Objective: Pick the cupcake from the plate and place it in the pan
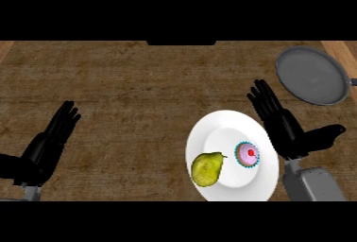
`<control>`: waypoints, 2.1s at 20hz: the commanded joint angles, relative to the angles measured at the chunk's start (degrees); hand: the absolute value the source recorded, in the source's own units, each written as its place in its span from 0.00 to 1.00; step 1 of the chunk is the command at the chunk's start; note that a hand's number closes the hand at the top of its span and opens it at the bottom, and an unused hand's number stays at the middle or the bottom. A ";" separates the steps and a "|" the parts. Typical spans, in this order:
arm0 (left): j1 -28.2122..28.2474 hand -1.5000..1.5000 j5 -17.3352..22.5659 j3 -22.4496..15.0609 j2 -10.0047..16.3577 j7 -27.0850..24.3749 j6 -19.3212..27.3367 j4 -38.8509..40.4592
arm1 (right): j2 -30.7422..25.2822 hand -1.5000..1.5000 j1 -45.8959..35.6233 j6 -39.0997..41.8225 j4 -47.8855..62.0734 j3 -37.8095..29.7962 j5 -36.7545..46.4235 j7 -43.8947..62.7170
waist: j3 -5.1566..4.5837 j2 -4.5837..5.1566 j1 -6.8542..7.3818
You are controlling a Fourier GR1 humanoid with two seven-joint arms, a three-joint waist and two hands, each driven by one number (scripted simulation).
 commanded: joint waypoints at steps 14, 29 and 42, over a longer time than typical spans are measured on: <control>-5.10 0.50 0.06 -9.74 -11.93 11.59 4.17 -0.15 | -15.74 0.00 -12.59 -7.25 -4.86 15.75 43.45 -21.11 | 0.81 -2.02 0.56; -7.91 0.50 2.34 -7.49 -10.86 15.51 2.69 0.20 | -20.98 0.00 -23.94 31.38 -13.14 43.56 75.36 26.82 | 0.43 -2.87 0.17; -8.13 0.50 -1.91 -8.43 -13.81 15.02 3.69 0.46 | -1.29 0.00 -12.93 55.83 -12.65 48.34 80.07 52.83 | 0.74 -2.09 0.54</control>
